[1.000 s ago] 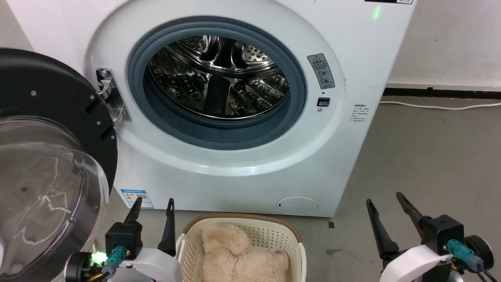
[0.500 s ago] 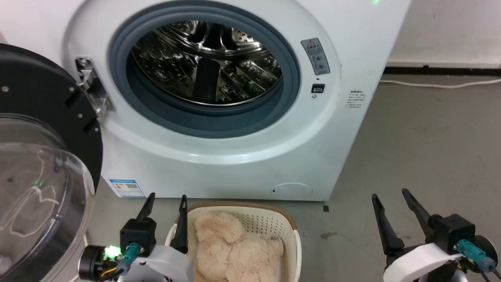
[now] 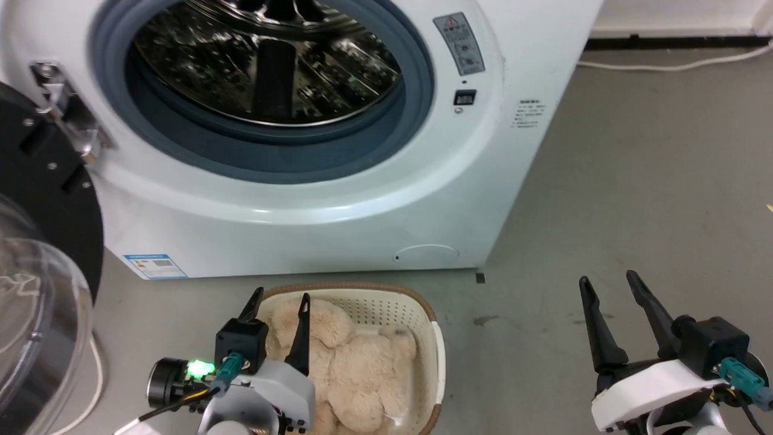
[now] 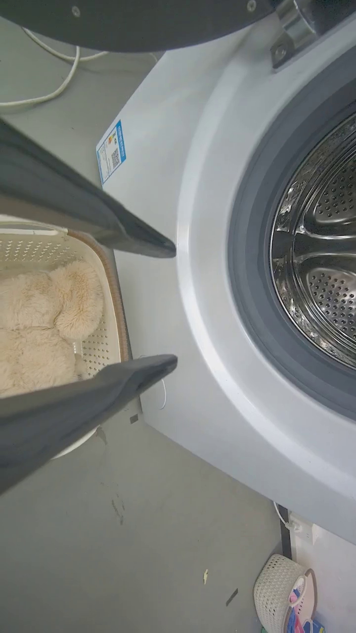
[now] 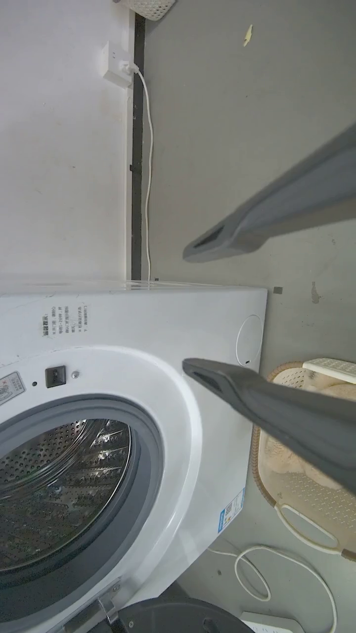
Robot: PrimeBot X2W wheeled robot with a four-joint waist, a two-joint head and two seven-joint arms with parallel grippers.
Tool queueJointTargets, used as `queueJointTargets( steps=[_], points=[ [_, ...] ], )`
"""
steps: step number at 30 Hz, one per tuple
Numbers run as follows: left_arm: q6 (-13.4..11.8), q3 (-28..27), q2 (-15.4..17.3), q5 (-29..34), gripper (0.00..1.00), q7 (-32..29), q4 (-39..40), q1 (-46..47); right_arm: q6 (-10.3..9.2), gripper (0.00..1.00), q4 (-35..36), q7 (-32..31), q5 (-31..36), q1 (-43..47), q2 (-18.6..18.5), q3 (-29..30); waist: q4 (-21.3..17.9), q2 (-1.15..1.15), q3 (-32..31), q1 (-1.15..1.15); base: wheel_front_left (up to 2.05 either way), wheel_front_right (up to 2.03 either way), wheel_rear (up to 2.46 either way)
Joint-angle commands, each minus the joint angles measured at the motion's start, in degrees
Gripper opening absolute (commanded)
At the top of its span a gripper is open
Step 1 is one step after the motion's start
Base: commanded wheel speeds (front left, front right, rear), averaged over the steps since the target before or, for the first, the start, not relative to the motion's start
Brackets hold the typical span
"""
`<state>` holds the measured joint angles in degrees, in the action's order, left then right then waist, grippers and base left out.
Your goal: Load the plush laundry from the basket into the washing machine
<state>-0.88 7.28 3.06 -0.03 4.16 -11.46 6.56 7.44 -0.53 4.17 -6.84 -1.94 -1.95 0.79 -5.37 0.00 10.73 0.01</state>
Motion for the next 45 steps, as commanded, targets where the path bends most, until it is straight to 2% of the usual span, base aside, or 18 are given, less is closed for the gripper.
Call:
queueJointTargets(
  steps=[1,30,41,45],
  points=[
    [-0.32,0.63,0.27,-0.19,1.00,0.66,-1.50,1.50,0.01,1.00,0.03,0.64,-0.88,-1.17,-0.28,0.15,-0.72,0.00,0.97,-0.01,0.00,0.00,0.00],
    [2.39,5.26,1.87,-3.83,1.00,3.28,-27.62,14.20,0.02,1.00,-0.20,4.12,-7.87,-5.40,-0.50,-0.16,-5.95,0.00,12.23,-0.01,0.00,0.00,0.00],
    [1.64,7.86,2.27,-4.50,1.00,4.88,-34.37,19.33,0.03,1.00,-0.28,5.43,-10.29,-6.84,-0.59,-0.30,-7.88,0.00,16.60,-0.01,0.00,0.00,0.00],
    [2.63,8.95,2.55,-4.99,1.00,1.99,-37.58,20.65,0.03,1.00,-0.46,5.91,-11.09,-7.40,-0.62,-0.47,-8.82,0.00,18.07,-0.01,0.00,0.00,0.00]
  ],
)
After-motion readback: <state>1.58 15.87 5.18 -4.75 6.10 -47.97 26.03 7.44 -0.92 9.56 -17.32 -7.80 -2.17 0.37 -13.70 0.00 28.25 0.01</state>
